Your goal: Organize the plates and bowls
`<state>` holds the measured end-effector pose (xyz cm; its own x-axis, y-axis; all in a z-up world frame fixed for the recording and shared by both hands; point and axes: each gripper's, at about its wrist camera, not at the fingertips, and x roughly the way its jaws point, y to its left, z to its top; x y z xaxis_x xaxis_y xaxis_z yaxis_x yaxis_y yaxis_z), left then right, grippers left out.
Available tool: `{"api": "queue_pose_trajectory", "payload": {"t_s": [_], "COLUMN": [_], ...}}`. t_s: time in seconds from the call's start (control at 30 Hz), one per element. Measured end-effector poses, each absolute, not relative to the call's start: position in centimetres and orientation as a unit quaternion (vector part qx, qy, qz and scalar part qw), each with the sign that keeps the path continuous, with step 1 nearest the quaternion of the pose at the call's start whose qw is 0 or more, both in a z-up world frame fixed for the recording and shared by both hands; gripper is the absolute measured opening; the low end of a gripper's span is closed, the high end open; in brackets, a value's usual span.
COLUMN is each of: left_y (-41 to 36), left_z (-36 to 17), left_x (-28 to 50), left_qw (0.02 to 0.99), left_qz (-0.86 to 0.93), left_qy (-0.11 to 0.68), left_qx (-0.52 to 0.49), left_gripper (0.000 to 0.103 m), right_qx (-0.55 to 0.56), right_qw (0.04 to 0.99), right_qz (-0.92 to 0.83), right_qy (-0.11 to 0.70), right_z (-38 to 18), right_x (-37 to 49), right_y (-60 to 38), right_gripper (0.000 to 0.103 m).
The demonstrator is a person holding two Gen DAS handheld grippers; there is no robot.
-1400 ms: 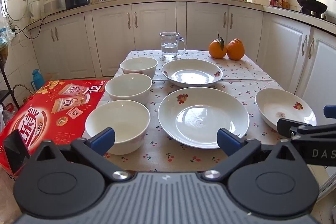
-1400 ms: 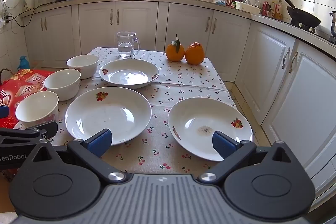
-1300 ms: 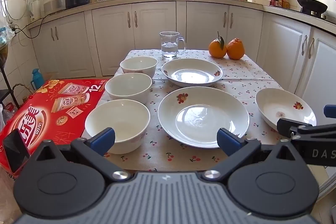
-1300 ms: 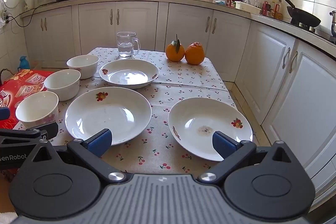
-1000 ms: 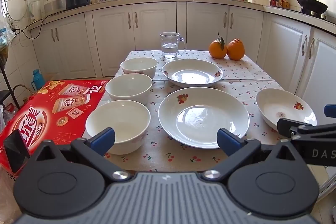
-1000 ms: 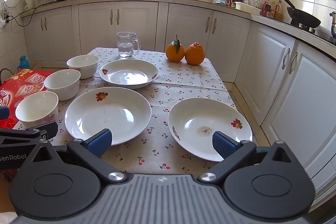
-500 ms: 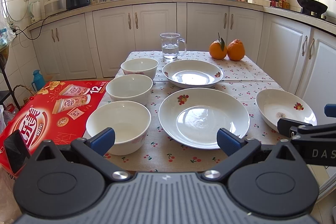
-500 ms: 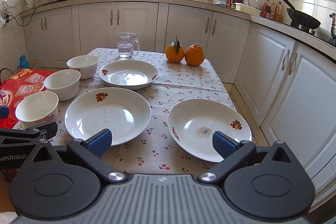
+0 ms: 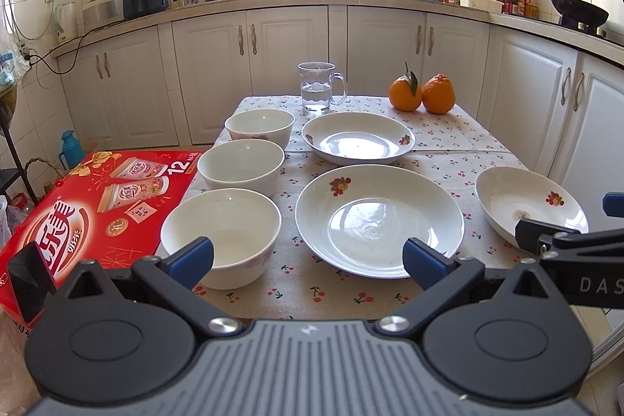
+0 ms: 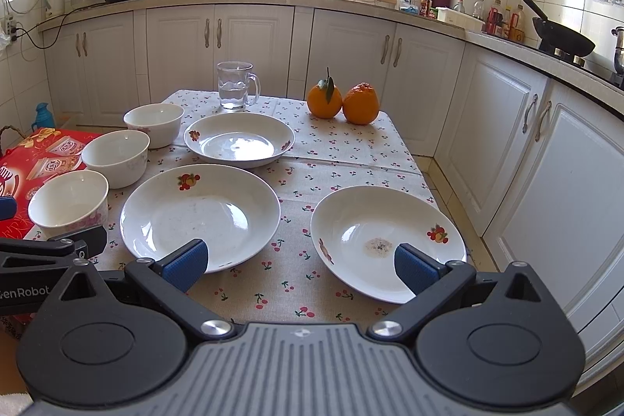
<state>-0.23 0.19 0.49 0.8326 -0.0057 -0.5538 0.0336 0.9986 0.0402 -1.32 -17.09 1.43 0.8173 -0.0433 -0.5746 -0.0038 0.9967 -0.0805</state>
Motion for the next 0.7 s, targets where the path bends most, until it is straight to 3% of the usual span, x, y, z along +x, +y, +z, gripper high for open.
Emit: {"api": "queue_pose_trajectory", "payload": {"t_s": [0.7], "left_y": [0.24], "left_z": [0.44], "left_x": [-0.24], "left_qw": [0.957], "left_qz": [-0.011], "left_qy": [0.291], "left_qx": [0.023], "left_gripper": [0.102], "right_qx": [-0.04], "right_qw": [0.952], "right_qz": [-0.011], "right_qy": [0.302], "right_z": [1.67], "right_x": [-1.37], "right_y": [-17.08], "right_gripper": [0.103]}}
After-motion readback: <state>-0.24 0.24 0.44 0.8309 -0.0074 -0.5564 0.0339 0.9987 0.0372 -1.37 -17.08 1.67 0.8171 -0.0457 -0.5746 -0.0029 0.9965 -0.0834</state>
